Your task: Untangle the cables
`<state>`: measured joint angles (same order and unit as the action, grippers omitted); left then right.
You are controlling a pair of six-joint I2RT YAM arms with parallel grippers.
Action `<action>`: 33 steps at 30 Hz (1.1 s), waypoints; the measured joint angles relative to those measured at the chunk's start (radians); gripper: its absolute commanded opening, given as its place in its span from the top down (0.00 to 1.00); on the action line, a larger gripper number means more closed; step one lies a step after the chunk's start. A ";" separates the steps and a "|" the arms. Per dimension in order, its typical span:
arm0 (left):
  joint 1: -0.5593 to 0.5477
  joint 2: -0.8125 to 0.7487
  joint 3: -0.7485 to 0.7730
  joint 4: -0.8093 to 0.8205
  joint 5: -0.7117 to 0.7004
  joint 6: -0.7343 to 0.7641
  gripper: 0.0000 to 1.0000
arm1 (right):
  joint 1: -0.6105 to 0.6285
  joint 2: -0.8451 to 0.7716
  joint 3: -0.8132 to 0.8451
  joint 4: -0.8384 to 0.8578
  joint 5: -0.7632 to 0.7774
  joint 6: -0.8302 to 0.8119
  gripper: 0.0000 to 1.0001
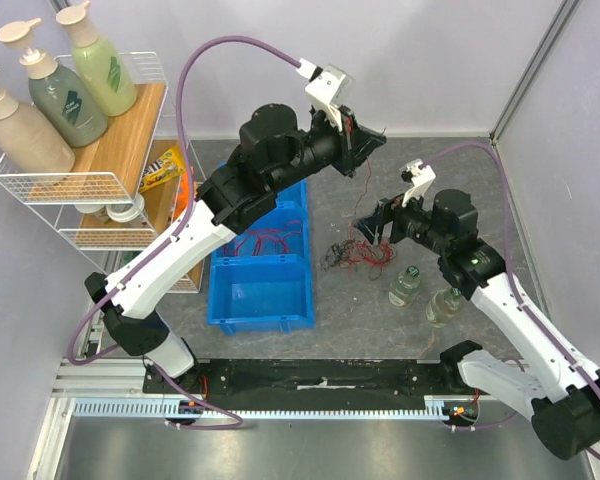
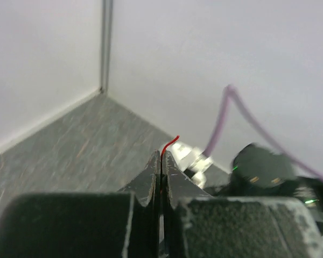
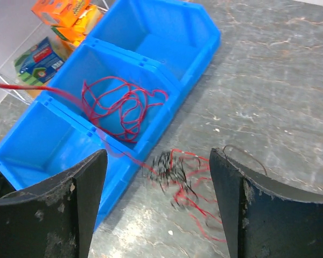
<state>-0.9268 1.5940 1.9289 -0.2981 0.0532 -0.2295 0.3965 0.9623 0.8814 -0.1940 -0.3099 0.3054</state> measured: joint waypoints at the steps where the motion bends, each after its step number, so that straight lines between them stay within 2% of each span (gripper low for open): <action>1: 0.000 0.010 0.036 0.002 0.026 0.000 0.98 | 0.020 0.008 -0.011 0.031 0.000 0.017 0.17; 6: 0.000 0.068 0.243 0.011 0.107 -0.001 0.98 | 0.099 0.046 -0.075 0.196 0.010 0.116 0.19; 8: 0.000 0.070 0.303 0.017 0.134 -0.011 0.98 | 0.138 0.060 -0.103 0.244 0.061 0.159 0.21; 12: 0.000 0.041 0.329 0.032 0.175 -0.036 0.98 | 0.156 0.100 -0.080 0.193 0.299 0.228 0.20; 16: 0.000 -0.047 0.274 0.022 0.167 -0.042 0.98 | 0.123 0.148 0.006 0.089 0.479 0.238 0.15; 20: 0.000 -0.183 0.191 0.013 0.115 -0.041 0.98 | 0.006 0.216 0.127 0.016 0.555 0.240 0.13; 26: 0.000 -0.357 0.148 0.027 0.038 -0.015 0.98 | -0.250 0.376 0.142 -0.027 0.564 0.225 0.18; 30: 0.000 -0.441 0.065 0.076 -0.004 -0.004 0.98 | -0.285 0.410 0.142 -0.086 0.557 0.191 0.28; 33: 0.000 -0.436 0.045 0.093 -0.020 -0.004 0.98 | -0.282 0.389 0.153 -0.089 0.542 0.164 0.30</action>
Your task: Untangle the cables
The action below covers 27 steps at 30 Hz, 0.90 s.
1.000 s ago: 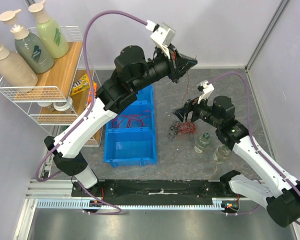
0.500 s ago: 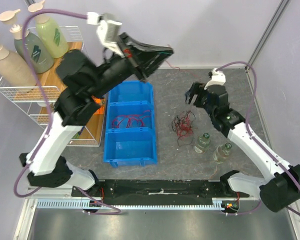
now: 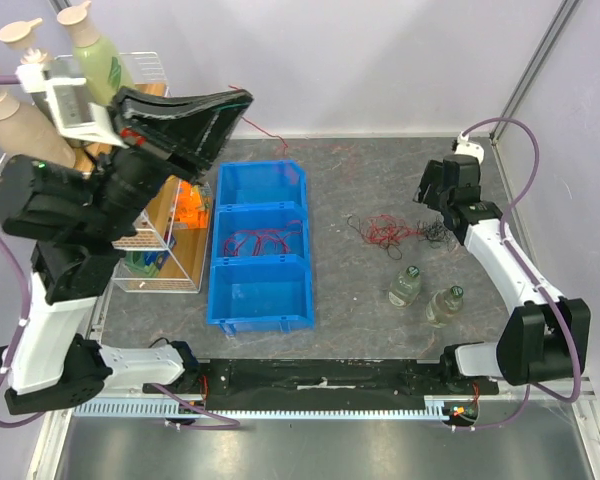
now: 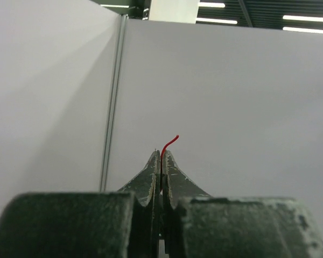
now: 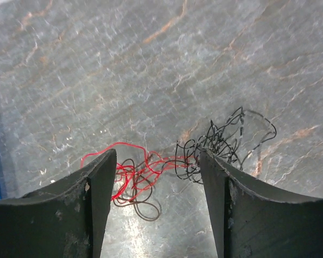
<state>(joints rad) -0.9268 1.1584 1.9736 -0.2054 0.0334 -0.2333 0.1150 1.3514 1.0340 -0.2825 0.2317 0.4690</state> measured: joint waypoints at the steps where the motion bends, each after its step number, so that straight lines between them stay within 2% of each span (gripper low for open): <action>1: 0.000 0.009 -0.005 0.000 -0.002 0.000 0.98 | 0.001 -0.008 0.010 -0.003 0.002 -0.008 0.29; 5: 0.000 0.032 -0.025 -0.008 -0.005 0.000 0.98 | -0.021 -0.021 0.074 -0.020 0.021 -0.018 0.22; 8: 0.000 0.032 -0.052 -0.034 -0.019 0.000 0.98 | -0.040 -0.027 0.087 -0.017 -0.024 -0.021 0.20; 12: 0.000 0.032 -0.056 -0.053 -0.034 0.000 0.98 | -0.025 -0.050 0.034 0.021 -0.266 -0.060 0.17; 17: 0.000 0.042 -0.087 -0.058 -0.040 0.000 0.98 | 0.138 -0.150 -0.026 0.024 -0.528 -0.121 0.16; 19: 0.000 0.044 -0.118 -0.057 -0.042 0.000 0.98 | 0.163 -0.209 -0.031 0.071 -0.661 -0.081 0.14; 23: 0.000 0.064 -0.155 -0.059 -0.044 0.000 0.98 | 0.165 -0.333 -0.099 0.367 -0.885 0.123 0.13; 27: 0.000 0.079 -0.162 -0.063 -0.050 0.000 0.98 | 0.270 -0.367 -0.090 0.422 -0.949 0.157 0.13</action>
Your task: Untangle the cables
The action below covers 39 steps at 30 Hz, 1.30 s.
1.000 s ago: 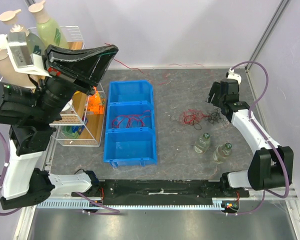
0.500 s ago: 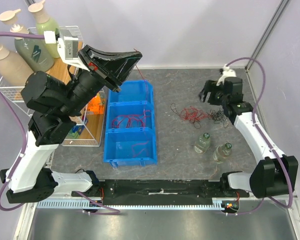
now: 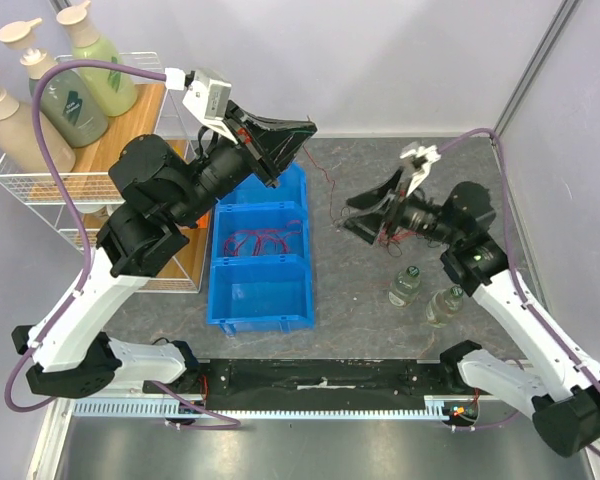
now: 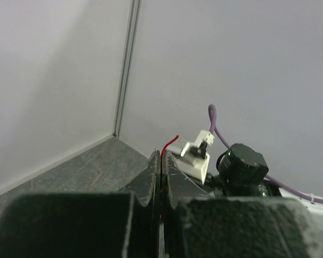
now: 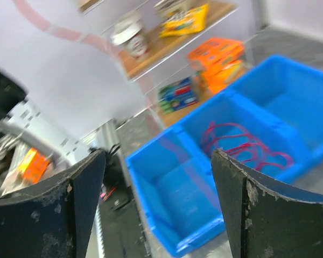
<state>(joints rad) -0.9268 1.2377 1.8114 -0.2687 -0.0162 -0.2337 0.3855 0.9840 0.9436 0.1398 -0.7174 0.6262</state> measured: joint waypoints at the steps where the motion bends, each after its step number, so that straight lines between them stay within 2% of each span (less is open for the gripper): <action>1: 0.000 0.000 0.000 0.000 -0.002 0.000 0.98 | 0.042 0.001 0.000 0.000 0.000 -0.005 0.13; 4: 0.000 -0.003 -0.001 0.002 -0.006 0.000 0.98 | 0.183 0.008 -0.019 -0.014 0.048 -0.045 0.14; 6: 0.000 -0.006 -0.005 0.005 -0.009 0.000 0.98 | 0.233 0.021 -0.027 -0.042 0.098 -0.076 0.21; 10: 0.000 -0.011 -0.015 0.007 -0.010 -0.001 0.98 | 0.287 0.107 -0.027 -0.058 0.197 -0.114 0.47; 12: 0.000 -0.015 -0.020 0.009 -0.011 -0.001 0.98 | 0.316 0.164 -0.027 -0.058 0.237 -0.117 0.54; 14: 0.000 -0.021 -0.025 0.010 -0.013 -0.001 0.98 | 0.341 0.201 -0.027 -0.060 0.271 -0.122 0.51; 18: 0.000 -0.031 -0.028 0.010 -0.017 -0.001 0.98 | 0.363 0.205 -0.027 -0.097 0.319 -0.142 0.30; 20: 0.000 -0.035 -0.028 0.010 -0.021 -0.001 0.98 | 0.363 0.181 -0.026 -0.127 0.352 -0.161 0.24; 26: 0.000 -0.039 -0.030 0.010 -0.035 0.000 0.98 | 0.363 0.124 0.031 -0.252 0.405 -0.232 0.21; 30: 0.000 -0.039 -0.031 0.010 -0.035 0.000 0.98 | 0.365 0.149 0.065 -0.219 0.354 -0.250 0.21; 32: 0.000 -0.039 -0.031 0.010 -0.036 0.000 0.98 | 0.381 0.182 0.066 -0.168 0.322 -0.251 0.33; 33: 0.000 -0.039 -0.031 0.010 -0.036 0.000 0.98 | 0.391 0.198 0.066 -0.151 0.313 -0.251 0.43; 36: 0.000 -0.039 -0.031 0.010 -0.040 0.000 0.98 | 0.414 0.238 0.065 -0.122 0.288 -0.249 0.84; 37: 0.000 -0.039 -0.031 0.010 -0.045 0.002 0.98 | 0.418 0.241 0.062 -0.118 0.284 -0.245 0.90; 39: 0.000 -0.039 -0.031 0.009 -0.069 0.011 0.98 | 0.418 0.235 0.054 -0.120 0.293 -0.243 0.91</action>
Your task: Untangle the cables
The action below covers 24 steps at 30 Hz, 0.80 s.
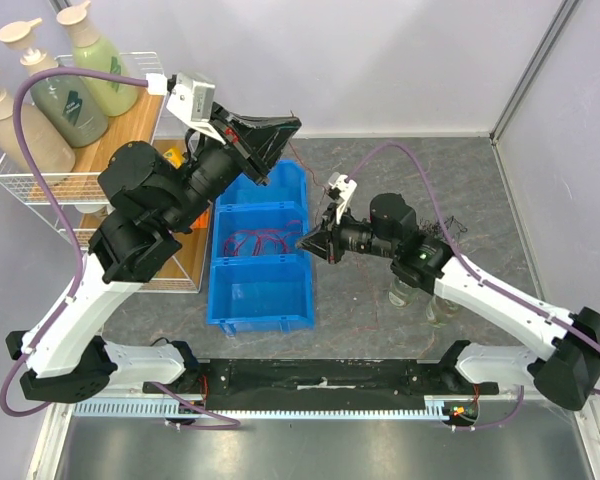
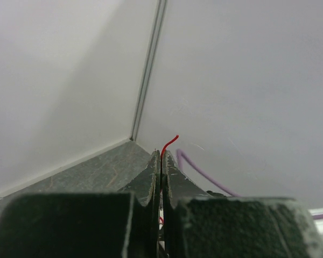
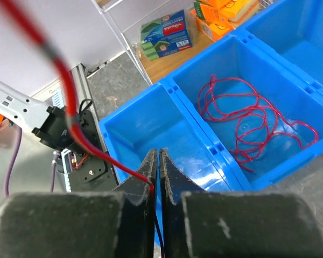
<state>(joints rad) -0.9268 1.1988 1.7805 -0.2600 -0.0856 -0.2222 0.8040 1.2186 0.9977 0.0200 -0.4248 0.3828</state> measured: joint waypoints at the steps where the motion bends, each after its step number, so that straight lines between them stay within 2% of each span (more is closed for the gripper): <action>1: 0.000 0.000 0.000 0.000 -0.023 0.007 0.98 | 0.000 -0.011 -0.005 -0.007 0.010 0.000 0.91; 5: 0.000 0.014 0.000 -0.010 -0.160 0.041 0.98 | -0.002 -0.107 -0.023 -0.075 0.052 -0.003 0.84; 7: 0.002 0.039 0.000 -0.020 -0.234 0.058 0.98 | -0.002 -0.171 -0.023 -0.100 0.056 -0.002 0.86; 9: 0.009 0.067 -0.015 -0.024 -0.284 0.062 0.98 | -0.002 -0.212 -0.023 -0.103 0.053 0.002 1.00; 13: 0.039 0.122 -0.069 -0.066 -0.335 0.060 0.98 | -0.002 -0.248 -0.023 -0.105 0.040 0.019 1.00; 17: 0.096 0.153 -0.118 -0.113 -0.303 0.027 0.98 | -0.002 -0.267 -0.028 -0.097 0.027 0.039 1.00; 18: 0.117 0.151 -0.138 -0.117 -0.282 0.011 0.98 | -0.002 -0.275 -0.031 -0.091 0.024 0.045 0.94; 20: 0.161 0.150 -0.163 -0.130 -0.232 -0.024 0.98 | -0.002 -0.288 -0.032 -0.084 0.026 0.051 0.53; 21: 0.180 0.150 -0.168 -0.137 -0.201 -0.041 0.98 | -0.002 -0.292 -0.032 -0.084 0.041 0.048 0.40; 22: 0.196 0.150 -0.168 -0.143 -0.173 -0.056 0.98 | -0.001 -0.293 -0.032 -0.089 0.066 0.047 0.30; 24: 0.215 0.144 -0.167 -0.149 -0.126 -0.081 0.98 | 0.000 -0.285 -0.035 -0.098 0.137 0.012 0.21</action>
<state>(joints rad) -0.7116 1.3426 1.6138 -0.4091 -0.2119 -0.3031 0.8040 0.9333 0.9630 -0.0780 -0.2882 0.3946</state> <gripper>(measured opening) 0.025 0.657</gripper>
